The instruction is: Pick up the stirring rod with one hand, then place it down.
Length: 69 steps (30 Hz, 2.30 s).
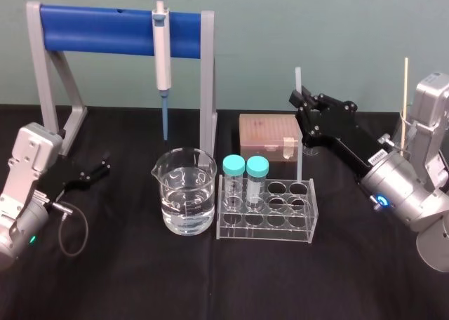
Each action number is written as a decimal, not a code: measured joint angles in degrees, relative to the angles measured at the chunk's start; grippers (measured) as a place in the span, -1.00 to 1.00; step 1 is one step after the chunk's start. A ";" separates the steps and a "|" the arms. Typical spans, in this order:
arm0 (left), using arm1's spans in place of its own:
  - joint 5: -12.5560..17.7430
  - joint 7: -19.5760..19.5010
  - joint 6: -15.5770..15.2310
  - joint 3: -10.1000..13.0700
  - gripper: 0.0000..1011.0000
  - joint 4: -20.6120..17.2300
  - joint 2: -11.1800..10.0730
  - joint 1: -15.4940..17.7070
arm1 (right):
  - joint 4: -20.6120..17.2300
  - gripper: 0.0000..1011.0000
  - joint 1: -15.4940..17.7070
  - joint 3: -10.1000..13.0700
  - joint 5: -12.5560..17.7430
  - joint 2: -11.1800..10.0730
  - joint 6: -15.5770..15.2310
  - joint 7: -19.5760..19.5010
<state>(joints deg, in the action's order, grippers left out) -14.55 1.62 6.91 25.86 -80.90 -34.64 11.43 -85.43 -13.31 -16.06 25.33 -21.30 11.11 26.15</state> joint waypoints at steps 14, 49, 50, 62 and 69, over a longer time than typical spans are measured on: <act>0.00 0.00 0.00 0.00 0.98 0.00 0.00 0.00 | 3.45 -0.86 -0.61 -0.28 -0.17 1.58 1.22 0.78; 0.00 0.00 0.00 0.00 0.98 0.00 0.00 0.00 | 8.51 -0.86 -0.46 -0.73 -3.21 3.38 -1.37 -1.41; 0.00 0.00 0.00 0.00 0.98 0.00 0.00 0.00 | 8.66 -0.86 -0.48 -0.70 -3.27 3.43 -1.46 -1.48; 0.00 0.00 0.00 0.00 0.98 0.00 0.00 0.00 | 8.78 -0.86 -0.43 -0.60 -4.10 3.44 -2.17 -1.93; 0.00 0.00 0.00 0.00 0.98 0.00 0.00 0.00 | 8.73 -0.86 -0.40 -0.60 -4.04 3.42 -2.17 -1.90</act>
<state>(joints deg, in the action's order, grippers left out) -14.55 1.62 6.91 25.86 -80.90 -34.65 11.43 -76.69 -13.72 -16.65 21.29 -17.88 8.94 24.25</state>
